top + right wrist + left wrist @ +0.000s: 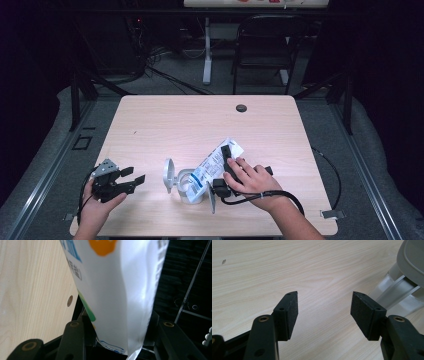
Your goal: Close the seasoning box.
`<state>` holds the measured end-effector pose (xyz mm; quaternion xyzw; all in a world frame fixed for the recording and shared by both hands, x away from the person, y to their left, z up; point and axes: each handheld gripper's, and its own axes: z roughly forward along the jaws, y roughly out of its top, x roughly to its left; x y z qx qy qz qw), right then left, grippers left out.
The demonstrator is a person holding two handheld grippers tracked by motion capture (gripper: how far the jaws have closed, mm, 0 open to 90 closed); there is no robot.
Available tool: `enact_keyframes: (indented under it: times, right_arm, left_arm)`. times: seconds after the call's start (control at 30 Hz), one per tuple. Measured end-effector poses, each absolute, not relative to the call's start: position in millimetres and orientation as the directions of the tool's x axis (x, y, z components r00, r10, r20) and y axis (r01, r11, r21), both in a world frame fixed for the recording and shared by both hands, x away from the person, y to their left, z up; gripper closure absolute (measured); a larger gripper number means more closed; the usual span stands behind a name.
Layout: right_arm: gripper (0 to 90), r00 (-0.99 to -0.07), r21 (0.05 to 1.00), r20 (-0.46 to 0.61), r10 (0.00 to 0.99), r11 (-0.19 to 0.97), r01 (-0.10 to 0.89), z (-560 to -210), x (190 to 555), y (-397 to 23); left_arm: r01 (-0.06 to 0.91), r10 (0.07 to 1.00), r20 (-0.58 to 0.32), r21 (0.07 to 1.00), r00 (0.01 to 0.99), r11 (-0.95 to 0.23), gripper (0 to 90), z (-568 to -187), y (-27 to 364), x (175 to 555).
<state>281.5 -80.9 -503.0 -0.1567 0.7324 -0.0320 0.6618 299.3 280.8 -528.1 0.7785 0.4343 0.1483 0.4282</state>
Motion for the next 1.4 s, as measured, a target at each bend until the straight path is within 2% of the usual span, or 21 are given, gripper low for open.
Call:
enact_keyframes:
  times: [1.4]
  right_arm:
    - [59.0,-0.058,-0.267,-0.957,-0.284,0.942,-0.203,-499.3,281.0,-78.6]
  left_arm:
    - [0.549,0.802,-0.143,0.796,0.579,-0.254,39.4,-528.2,281.8,299.5]
